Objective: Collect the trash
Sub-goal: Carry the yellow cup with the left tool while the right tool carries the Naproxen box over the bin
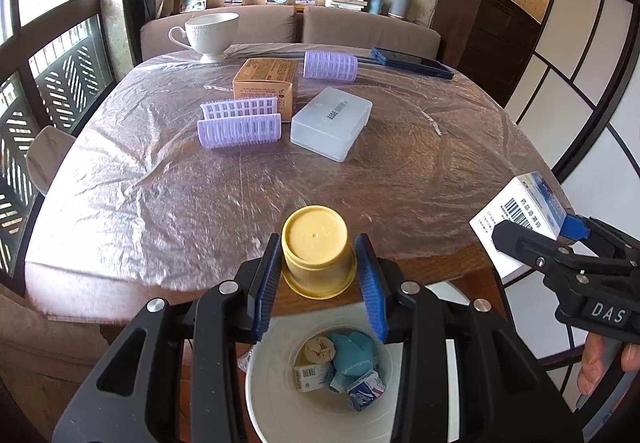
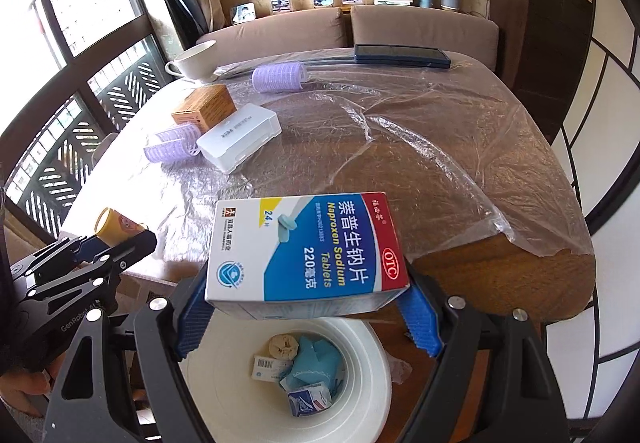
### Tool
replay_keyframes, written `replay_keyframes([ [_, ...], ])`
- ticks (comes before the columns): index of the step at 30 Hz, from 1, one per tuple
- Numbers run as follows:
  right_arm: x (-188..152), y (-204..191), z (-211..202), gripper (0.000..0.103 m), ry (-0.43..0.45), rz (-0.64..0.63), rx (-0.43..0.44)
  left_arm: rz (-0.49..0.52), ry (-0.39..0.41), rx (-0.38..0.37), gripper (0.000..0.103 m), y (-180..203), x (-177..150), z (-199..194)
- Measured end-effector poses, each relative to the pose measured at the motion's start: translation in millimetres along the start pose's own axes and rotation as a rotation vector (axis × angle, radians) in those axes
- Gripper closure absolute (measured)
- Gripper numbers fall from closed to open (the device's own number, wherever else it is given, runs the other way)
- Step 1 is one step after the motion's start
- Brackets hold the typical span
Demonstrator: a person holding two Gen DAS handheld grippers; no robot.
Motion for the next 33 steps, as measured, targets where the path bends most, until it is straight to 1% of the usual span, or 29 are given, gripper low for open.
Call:
replay_keyframes([
  [8,-30.8,1.7,-20.8,0.024,-0.03,-0.05,0.061,-0.04,-0.016,0.049,0.064,13.8,-32.1,-19.4],
  [14,-55.4,-5.0,-26.8,0.024,-0.065,-0.075,0.092,-0.058,-0.039,0.064,0.064,17.4,-54.1,-28.3],
  [19,-70.5,-11.8,-30.0,0.024,-0.08,-0.075,0.091,-0.066,-0.062,0.039,0.064,16.1,-65.1,-30.6],
  [23,-81.5,-16.2,-33.2,0.024,-0.083,-0.054,0.078,-0.053,-0.069,0.026,0.064,15.3,-73.5,-36.5],
  [26,-91.0,-19.7,-32.4,0.024,-0.091,-0.055,0.064,-0.043,-0.08,0.016,0.064,14.1,-83.6,-38.8],
  [29,-101.2,-22.0,-30.5,0.024,-0.1,-0.028,0.062,-0.038,-0.099,0.002,0.064,12.8,-94.3,-40.4],
  [33,-112.7,-26.5,-30.2,0.024,-0.113,-0.018,0.059,-0.026,-0.112,0.002,0.064,10.2,-105.6,-41.8],
])
Point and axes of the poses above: each gripper's, at about its wrist camera, not at the fingertips, and z roughly the way its jaws point, y to its right, x to its top, the point moved 10 cm from there along z, roughly the way its jaws point, and after that the axes turned 10 degrees about x, right-handed, at the moved point
